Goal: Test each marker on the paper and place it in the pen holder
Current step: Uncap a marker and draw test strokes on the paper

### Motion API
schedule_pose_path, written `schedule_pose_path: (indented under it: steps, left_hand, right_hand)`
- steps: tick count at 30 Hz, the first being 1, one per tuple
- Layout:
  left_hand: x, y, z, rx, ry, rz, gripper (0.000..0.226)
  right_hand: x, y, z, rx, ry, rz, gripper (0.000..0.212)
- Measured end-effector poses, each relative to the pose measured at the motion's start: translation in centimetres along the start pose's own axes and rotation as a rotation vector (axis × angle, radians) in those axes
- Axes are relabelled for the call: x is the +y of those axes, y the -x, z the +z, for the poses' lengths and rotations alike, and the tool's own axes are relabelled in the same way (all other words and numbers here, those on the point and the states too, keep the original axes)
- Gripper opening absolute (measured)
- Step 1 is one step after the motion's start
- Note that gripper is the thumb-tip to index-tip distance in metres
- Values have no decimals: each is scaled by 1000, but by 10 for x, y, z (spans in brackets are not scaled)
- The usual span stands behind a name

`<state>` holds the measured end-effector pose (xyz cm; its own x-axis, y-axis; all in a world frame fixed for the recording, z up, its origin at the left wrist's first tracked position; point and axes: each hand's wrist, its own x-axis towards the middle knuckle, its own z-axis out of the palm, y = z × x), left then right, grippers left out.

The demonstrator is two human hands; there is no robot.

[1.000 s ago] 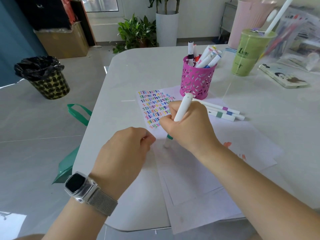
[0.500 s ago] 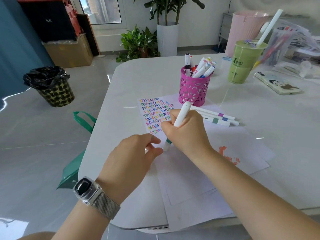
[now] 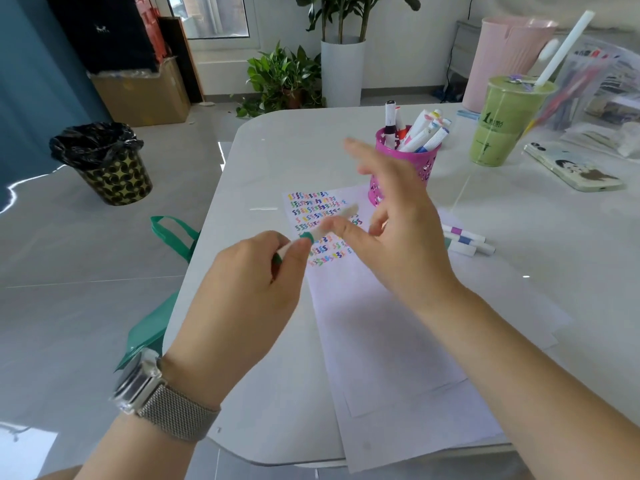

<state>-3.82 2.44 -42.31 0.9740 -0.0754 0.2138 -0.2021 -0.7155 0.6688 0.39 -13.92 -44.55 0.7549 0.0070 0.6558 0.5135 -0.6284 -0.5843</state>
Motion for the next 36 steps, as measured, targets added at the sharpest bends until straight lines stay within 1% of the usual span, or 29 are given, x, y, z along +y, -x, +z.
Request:
schedule_pose_path:
  steps: [1, 2, 4, 5, 7, 10, 14, 16, 18, 21, 23, 24, 26, 28, 30, 33, 36]
  left_hand:
    - [0, -1, -1, 9, -3, 2, 49]
    - [0, -1, -1, 15, 11, -1, 50]
    - [0, -1, 0, 23, 66, -6, 44]
    - [1, 0, 1, 28, 90, -6, 40]
    - [1, 0, 4, 38, 142, -3, 35]
    - [5, 0, 6, 45, 229, -10, 30]
    - [6, -1, 11, 6, 255, -13, 21]
    - [6, -1, 12, 8, 258, -21, 19]
    - [7, 0, 11, 15, 233, -29, 14]
    - [5, 2, 12, 12, 89, -28, 10]
    - [4, 5, 15, 6, -23, -6, 11]
    - [4, 6, 16, -2, -60, 4, 13]
    - [5, 7, 18, -13, -94, 12, 13]
    - [6, 8, 19, -8, -100, 14, 10]
    - [6, 7, 19, -3, -99, 16, 9]
    - [6, 7, 20, -10, -98, 10, 11]
    - [6, 8, 21, -19, -106, 15, 11]
  right_hand:
    - [1, 1, -1, -54, 86, -127, 54]
    - [1, 2, -1, -95, 119, -222, 43]
    - [0, 4, 2, -140, 81, -364, 22]
    - [-1, 4, 2, -164, 54, -396, 18]
    - [-3, 2, 1, -209, 37, -396, 20]
    - [-3, -1, -4, -233, 68, -394, 22]
    - [0, -2, -6, -326, 133, -417, 23]
    - [3, -2, -8, -348, 145, -378, 28]
    - [5, -7, -11, -291, 57, -283, 35]
    - [9, -25, -21, -71, -184, -115, 45]
    - [12, -38, -28, 20, -317, 20, 42]
    - [15, -43, -31, 48, -339, 68, 39]
    - [21, -47, -35, 139, -321, 107, 32]
    - [26, -49, -39, 280, -319, 105, 29]
    - [31, -52, -45, 383, -298, 96, 28]
    - [39, -57, -51, 404, -156, 69, 29]
    - [46, -60, -50, 343, -29, 49, 36]
